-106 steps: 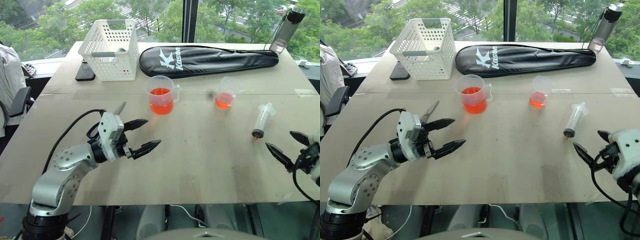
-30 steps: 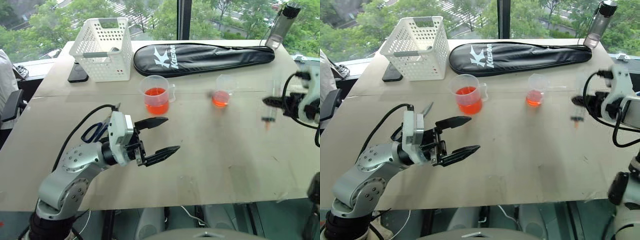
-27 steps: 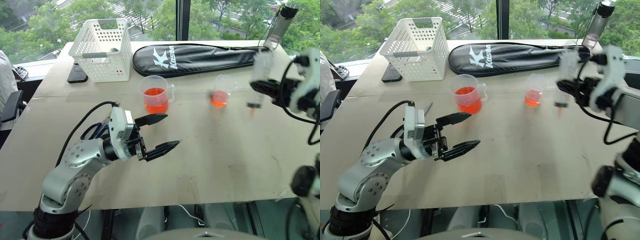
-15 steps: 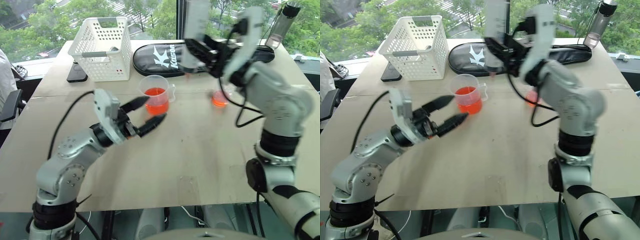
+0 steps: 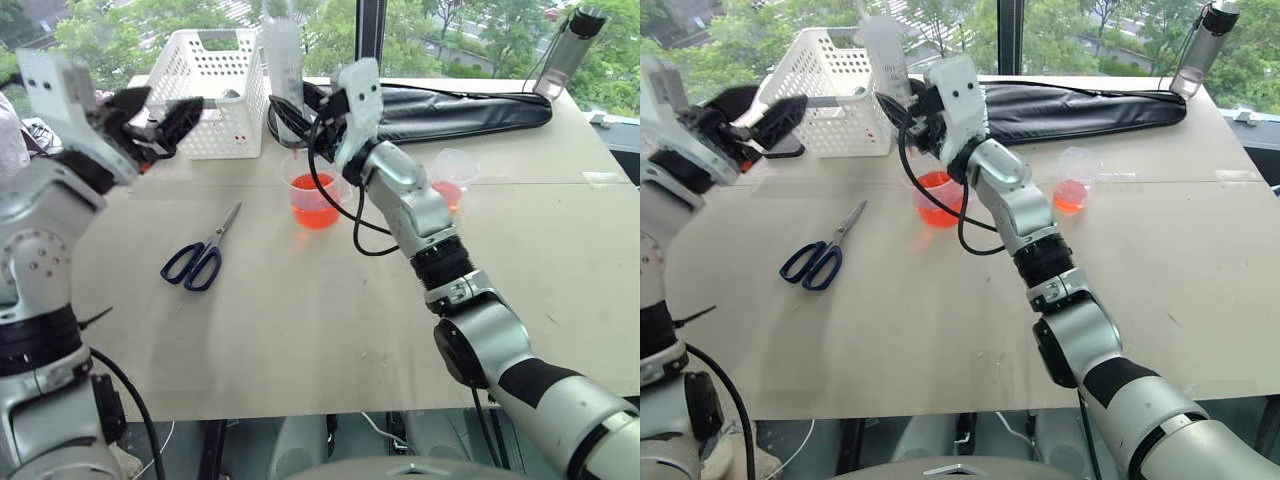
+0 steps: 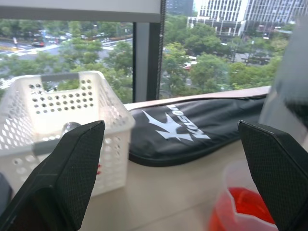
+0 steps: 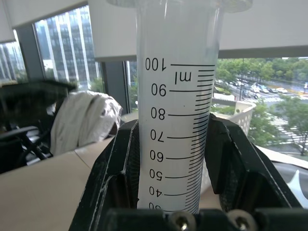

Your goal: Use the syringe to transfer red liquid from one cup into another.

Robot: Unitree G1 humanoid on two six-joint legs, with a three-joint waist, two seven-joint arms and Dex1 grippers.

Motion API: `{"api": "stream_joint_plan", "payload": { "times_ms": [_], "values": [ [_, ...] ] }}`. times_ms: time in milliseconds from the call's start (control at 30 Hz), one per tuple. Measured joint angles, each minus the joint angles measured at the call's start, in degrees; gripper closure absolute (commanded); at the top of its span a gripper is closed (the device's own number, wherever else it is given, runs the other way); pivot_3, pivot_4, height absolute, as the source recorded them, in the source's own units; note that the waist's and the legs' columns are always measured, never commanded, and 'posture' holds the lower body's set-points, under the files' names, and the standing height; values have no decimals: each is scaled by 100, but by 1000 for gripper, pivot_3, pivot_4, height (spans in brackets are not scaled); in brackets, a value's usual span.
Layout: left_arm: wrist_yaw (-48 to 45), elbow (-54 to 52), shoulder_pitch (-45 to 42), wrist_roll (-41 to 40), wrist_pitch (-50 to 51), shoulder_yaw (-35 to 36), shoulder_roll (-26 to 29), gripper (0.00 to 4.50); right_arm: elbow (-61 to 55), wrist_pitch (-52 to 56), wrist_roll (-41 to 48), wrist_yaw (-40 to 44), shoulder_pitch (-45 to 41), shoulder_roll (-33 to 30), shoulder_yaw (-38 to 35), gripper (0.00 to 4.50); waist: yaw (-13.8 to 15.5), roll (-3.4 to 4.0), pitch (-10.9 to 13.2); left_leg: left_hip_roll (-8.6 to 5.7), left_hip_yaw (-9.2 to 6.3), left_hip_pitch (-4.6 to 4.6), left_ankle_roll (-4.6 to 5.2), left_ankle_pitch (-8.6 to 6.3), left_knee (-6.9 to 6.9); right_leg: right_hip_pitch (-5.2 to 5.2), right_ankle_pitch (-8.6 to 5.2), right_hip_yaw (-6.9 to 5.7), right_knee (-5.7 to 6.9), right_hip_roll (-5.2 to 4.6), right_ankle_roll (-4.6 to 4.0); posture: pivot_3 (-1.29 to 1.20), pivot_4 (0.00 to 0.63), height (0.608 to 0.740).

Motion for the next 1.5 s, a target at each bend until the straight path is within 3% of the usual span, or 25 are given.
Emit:
{"api": "stream_joint_plan", "payload": {
  "times_ms": [200,400,633,1067,1500],
  "values": [
    [-446,843,-1102,381,137,-580,220,0,444,-367,-392,-45,-6,11,7,3008,-25,-4,3,1,-1,1,-12,7,-6,-8,0,-1,9,-6,-1,0,150,724],
    [-1708,1597,-2388,1121,-127,-1689,315,0,846,-353,-700,-251,-11,58,21,3010,-31,-7,4,-1,4,-20,-12,8,-6,-30,0,2,11,9,0,0,150,724],
    [-2871,2483,-3048,1939,-471,-2567,263,0,941,-244,-850,-526,-37,142,16,3025,-140,-7,4,-1,8,-61,-14,10,-2,-70,1,5,17,16,0,0,150,724],
    [-2893,3375,-3558,3114,-1389,-2854,-410,0,742,-135,-910,-740,0,163,216,3036,-140,-9,4,0,11,-63,-13,10,2,-75,1,10,22,11,0,0,150,724],
    [-2886,3584,-3719,3410,-1618,-2785,-583,0,303,121,-840,-746,175,160,416,3037,-146,-9,4,1,13,-63,-12,11,3,-77,1,13,26,6,0,0,150,724]
  ]
}}
